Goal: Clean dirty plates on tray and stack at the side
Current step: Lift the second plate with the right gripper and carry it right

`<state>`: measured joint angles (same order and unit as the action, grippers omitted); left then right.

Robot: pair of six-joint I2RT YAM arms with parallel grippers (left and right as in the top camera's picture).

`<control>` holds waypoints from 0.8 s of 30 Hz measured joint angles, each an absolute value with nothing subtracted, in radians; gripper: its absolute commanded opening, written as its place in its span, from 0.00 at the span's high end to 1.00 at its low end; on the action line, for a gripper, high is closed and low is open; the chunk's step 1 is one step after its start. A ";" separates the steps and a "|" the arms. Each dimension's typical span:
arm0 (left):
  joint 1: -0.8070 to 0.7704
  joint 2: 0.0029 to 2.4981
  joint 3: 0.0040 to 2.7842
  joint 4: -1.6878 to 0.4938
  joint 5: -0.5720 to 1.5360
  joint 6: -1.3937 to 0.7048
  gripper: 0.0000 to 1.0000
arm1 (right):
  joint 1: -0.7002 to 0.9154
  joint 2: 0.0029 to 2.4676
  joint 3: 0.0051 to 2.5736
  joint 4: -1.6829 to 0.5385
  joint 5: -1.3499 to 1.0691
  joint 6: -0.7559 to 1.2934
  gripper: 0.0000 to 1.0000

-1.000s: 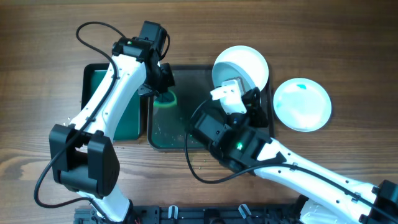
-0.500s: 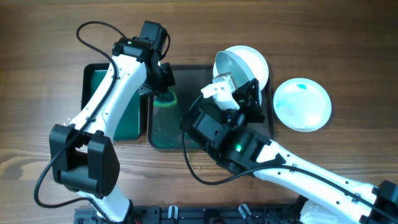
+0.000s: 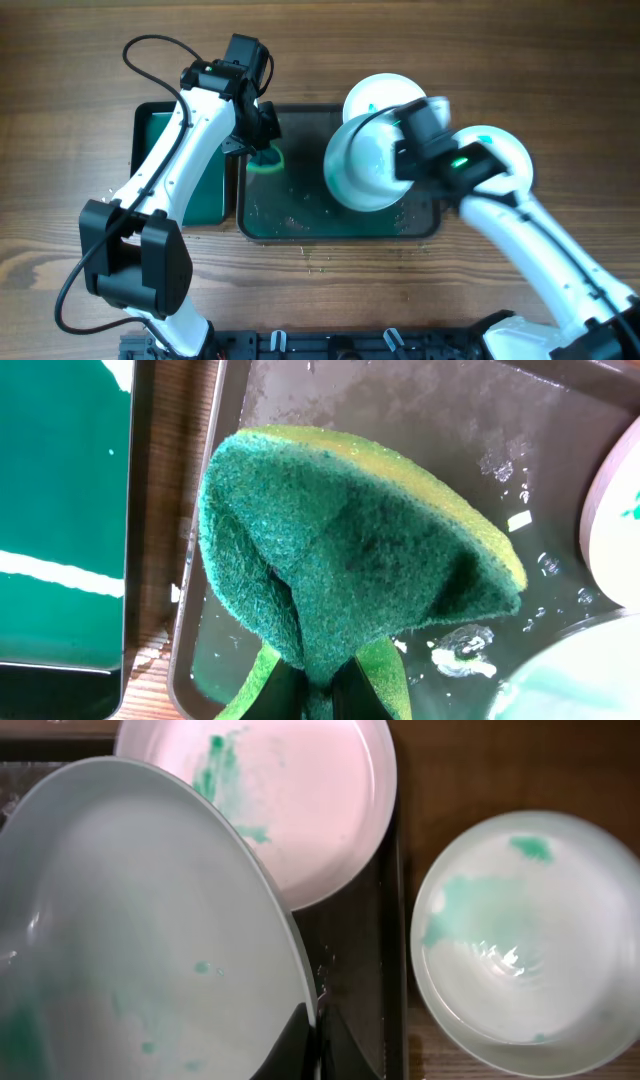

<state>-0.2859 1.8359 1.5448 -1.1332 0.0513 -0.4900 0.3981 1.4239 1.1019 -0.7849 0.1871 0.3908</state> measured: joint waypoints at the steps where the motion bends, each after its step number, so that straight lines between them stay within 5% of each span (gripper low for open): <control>1: -0.286 1.836 1.545 -1.134 0.052 -0.490 0.96 | 0.379 1.423 1.102 -0.785 0.175 0.384 0.96; 2: -0.286 1.836 1.545 -1.134 0.051 -0.490 0.96 | 0.212 1.423 1.102 -0.795 0.024 0.368 0.96; 8: -0.286 1.836 1.545 -1.137 0.052 -0.490 0.96 | -0.223 1.423 1.102 -0.863 -0.161 0.335 0.96; 17: -0.286 1.836 1.545 -1.138 0.052 -0.490 0.96 | -0.464 1.415 0.920 -0.730 -0.037 0.400 0.94; 24: -0.286 1.836 1.545 -1.138 0.051 -0.490 0.96 | -0.430 1.415 0.821 -0.600 -0.048 0.415 0.58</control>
<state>-0.2859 1.8359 1.5448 -1.1378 0.0513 -0.4900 -0.4305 1.4155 0.8211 -0.6003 -0.0483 0.4152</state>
